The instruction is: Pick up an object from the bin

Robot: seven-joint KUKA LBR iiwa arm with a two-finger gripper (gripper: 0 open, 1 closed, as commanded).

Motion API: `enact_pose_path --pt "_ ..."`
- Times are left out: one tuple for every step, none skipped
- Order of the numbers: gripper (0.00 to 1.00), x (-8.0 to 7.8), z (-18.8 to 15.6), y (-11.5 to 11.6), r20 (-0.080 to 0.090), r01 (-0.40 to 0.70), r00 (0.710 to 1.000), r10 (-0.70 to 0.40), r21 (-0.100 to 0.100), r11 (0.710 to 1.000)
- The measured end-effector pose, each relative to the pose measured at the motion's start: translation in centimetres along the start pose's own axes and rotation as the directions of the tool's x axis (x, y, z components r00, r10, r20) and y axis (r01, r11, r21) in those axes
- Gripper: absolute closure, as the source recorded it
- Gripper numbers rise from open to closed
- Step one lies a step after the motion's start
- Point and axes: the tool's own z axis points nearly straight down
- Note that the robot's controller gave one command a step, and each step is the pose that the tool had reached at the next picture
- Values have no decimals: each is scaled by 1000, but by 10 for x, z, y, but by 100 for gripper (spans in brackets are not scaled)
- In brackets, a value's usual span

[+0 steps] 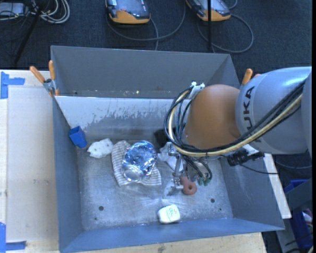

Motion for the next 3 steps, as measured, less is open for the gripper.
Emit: enact_pose_path --pt "100 -51 60 -5 -25 147 989 -147 -2 989" --pt "100 -51 59 -5 -24 146 989 -146 -2 989" --pt "100 -33 -119 -36 -2 347 938 -347 -1 938"
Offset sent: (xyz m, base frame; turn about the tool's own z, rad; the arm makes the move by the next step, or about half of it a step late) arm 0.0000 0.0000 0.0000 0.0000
